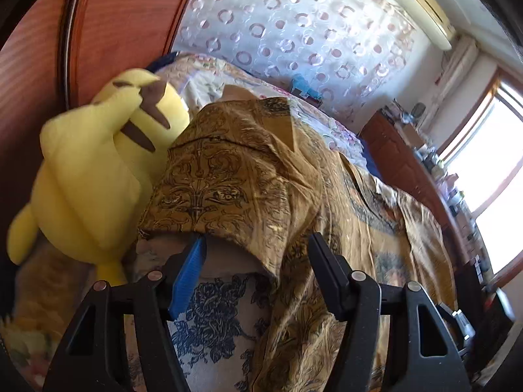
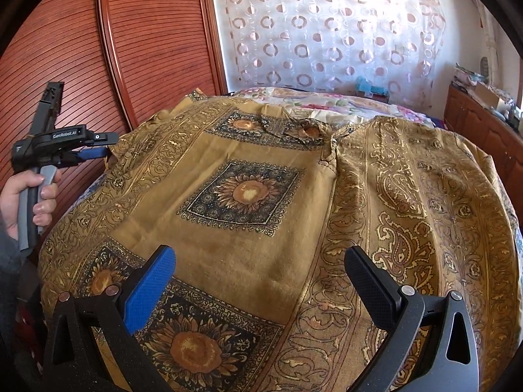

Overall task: Fold small clothes
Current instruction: 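Grasp the shirt's sleeve with the left gripper and lift it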

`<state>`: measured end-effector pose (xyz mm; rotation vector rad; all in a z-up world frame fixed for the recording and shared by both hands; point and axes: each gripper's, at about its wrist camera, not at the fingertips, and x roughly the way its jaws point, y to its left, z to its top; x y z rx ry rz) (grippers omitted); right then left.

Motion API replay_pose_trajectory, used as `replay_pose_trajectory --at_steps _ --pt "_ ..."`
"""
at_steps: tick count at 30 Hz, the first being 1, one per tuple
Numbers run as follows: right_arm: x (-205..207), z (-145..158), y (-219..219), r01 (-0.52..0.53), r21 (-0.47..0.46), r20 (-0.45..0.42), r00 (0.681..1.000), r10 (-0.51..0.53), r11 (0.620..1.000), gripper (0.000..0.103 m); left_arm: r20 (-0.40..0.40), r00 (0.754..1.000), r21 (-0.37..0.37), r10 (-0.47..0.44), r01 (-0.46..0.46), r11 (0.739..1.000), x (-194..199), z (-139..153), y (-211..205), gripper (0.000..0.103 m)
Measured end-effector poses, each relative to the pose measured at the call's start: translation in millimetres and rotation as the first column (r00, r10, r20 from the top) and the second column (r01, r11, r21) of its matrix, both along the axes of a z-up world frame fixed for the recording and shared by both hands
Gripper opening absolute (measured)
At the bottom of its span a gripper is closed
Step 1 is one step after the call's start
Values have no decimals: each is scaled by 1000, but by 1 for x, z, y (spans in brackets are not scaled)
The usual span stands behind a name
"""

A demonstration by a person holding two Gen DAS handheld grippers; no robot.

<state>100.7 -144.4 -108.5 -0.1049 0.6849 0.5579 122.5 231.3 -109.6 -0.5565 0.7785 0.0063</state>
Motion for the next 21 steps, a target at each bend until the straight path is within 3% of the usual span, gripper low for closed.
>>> replay_pose_trajectory --at_steps 2,5,9,13,17,21 --pt "2 -1 5 3 4 1 1000 -3 1000 103 -17 1000 -56 13 -14 998 5 -6 9 65" --pt "0 -2 7 4 4 2 1000 -4 1000 103 -24 1000 -69 16 -18 997 9 -8 12 63" --pt "4 -3 9 10 2 7 1000 -10 1000 103 -15 1000 -112 16 -18 994 11 -8 15 54" --pt "6 -4 10 7 -3 10 1000 -7 1000 103 4 999 -90 42 -41 995 15 -2 21 41" --pt "6 -4 10 7 -2 10 1000 -7 1000 103 -4 998 -16 55 -55 998 24 3 27 41" --pt "6 -4 9 8 0 10 1000 -8 1000 103 -18 998 11 68 -68 998 31 1 36 41"
